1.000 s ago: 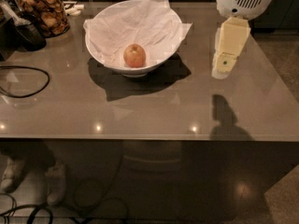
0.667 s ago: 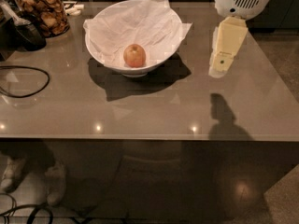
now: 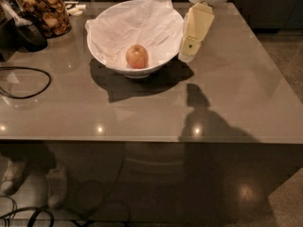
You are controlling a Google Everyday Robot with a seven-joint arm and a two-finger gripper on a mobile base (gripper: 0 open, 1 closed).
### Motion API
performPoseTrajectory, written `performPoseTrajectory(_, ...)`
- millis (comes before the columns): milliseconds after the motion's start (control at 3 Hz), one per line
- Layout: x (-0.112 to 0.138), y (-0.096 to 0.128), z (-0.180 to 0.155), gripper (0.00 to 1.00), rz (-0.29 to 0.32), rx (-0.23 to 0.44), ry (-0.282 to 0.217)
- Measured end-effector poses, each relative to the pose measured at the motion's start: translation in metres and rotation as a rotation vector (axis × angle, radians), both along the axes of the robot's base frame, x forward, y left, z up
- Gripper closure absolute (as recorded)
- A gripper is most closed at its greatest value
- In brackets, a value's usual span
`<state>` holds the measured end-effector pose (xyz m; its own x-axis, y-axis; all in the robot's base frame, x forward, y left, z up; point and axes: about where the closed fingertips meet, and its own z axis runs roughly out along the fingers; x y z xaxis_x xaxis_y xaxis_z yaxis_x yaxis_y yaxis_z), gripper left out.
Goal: Pick apple from white bowl
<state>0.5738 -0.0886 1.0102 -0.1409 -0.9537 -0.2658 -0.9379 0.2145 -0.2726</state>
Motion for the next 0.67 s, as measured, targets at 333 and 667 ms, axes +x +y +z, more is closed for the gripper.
performPoseTrajectory(333, 0.000, 0.000, 0.000, 0.00, 0.000, 0.000, -0.001)
performPoseTrajectory(667, 0.014, 0.008, 0.001, 0.00, -0.004, 0.046, -0.018)
